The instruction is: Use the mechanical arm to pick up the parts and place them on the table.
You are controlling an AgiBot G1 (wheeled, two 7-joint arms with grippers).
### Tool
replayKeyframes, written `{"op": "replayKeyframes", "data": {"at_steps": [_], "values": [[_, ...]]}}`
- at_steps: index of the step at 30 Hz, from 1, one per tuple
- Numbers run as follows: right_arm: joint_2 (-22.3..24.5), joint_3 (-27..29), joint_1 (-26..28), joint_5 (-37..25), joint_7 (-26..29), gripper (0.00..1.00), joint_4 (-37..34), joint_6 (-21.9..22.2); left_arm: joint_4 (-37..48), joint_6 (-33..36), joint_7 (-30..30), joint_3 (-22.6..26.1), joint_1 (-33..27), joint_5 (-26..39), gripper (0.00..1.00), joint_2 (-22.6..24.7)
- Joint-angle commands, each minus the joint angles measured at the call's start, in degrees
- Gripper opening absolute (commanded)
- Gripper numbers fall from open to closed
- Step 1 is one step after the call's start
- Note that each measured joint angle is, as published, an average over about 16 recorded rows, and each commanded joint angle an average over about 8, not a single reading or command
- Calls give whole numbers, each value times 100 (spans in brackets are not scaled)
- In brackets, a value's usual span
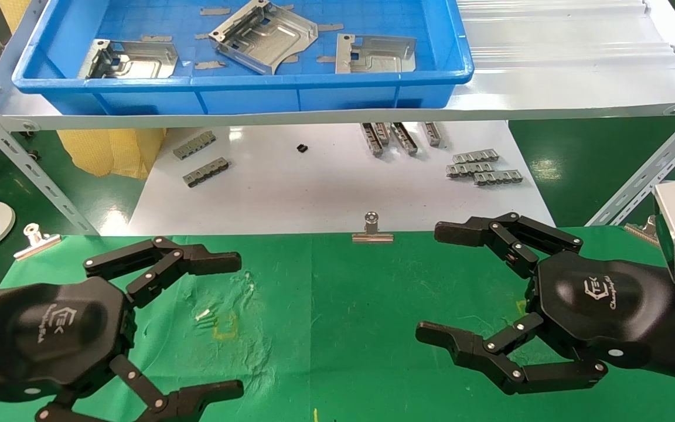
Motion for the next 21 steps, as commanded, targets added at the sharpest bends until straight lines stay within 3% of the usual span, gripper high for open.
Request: {"op": "replayKeyframes", "data": {"at_steps": [1, 8, 16, 21], "values": [[0, 0, 0, 0, 0, 100, 0, 0, 0, 0, 0, 0, 0, 0, 100, 0], [0, 0, 0, 0, 0, 100, 0, 0, 0, 0, 0, 0, 0, 0, 100, 0], [0, 0, 0, 0, 0, 0, 0, 0, 0, 0, 0, 0, 0, 0, 100, 0], [0, 0, 0, 0, 0, 0, 0, 0, 0, 0, 0, 0, 0, 0, 100, 0]]}}
